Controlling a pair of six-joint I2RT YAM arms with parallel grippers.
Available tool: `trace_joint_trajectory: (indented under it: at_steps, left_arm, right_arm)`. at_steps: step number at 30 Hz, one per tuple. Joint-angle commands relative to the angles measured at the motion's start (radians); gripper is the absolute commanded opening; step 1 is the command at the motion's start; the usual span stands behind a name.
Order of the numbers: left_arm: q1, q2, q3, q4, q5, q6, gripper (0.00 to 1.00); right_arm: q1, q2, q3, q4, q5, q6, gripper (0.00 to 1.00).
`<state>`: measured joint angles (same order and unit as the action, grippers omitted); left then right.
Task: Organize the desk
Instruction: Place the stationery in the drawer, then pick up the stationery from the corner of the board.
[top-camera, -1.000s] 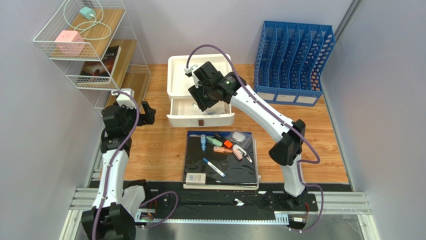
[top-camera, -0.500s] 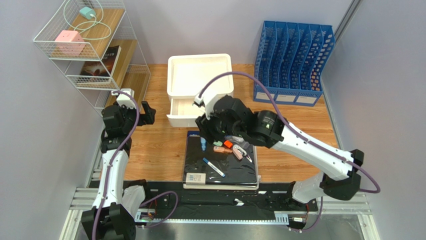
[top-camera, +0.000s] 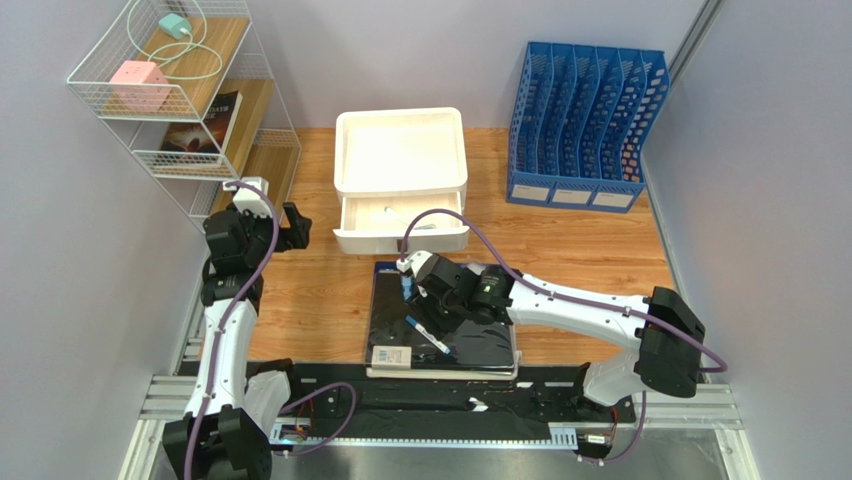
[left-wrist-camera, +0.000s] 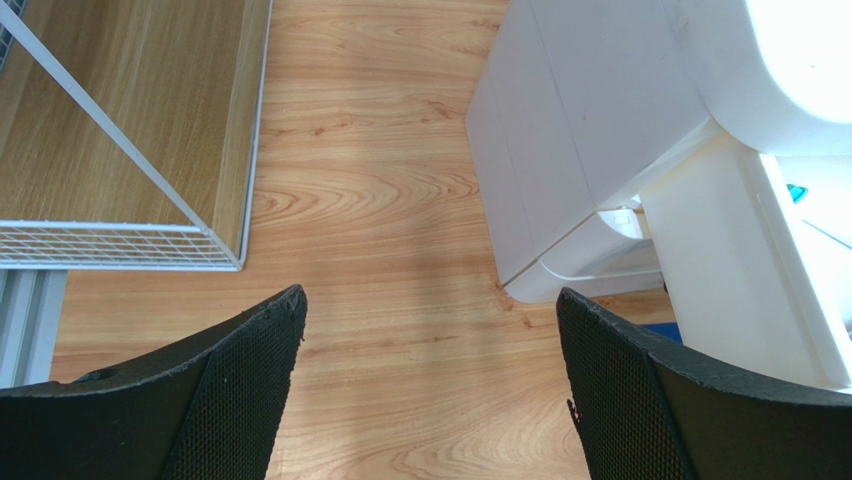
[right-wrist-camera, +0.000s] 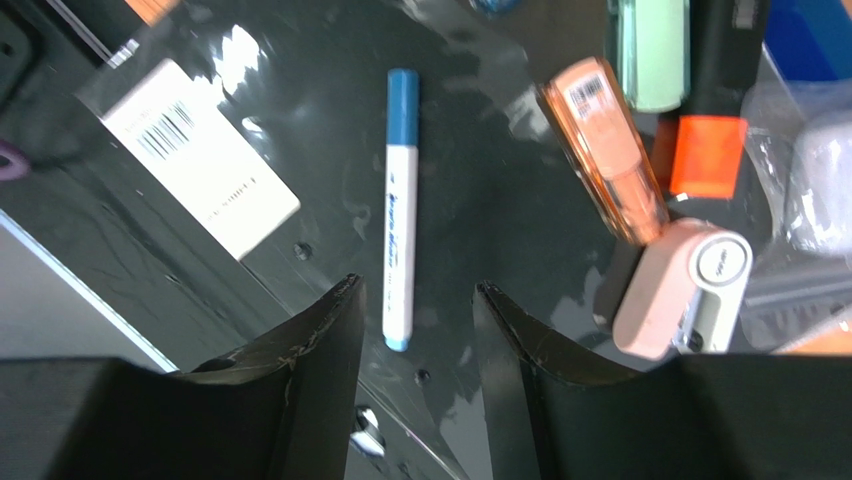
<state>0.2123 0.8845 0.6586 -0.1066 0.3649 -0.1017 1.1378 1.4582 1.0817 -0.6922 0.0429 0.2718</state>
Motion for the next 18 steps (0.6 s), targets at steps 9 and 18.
trace_joint_trajectory:
  at_steps: [9, 18]
  left_arm:
    - [0.009, -0.007, -0.004, 0.042, 0.009, 0.016, 0.99]
    - [0.009, -0.013, -0.004, 0.039, 0.011, 0.016, 0.99]
  right_arm:
    - [0.01, 0.056, -0.095, 0.255, -0.098, 0.07, 0.46]
    - [0.01, 0.1, -0.123, 0.296, -0.101, 0.079, 0.42]
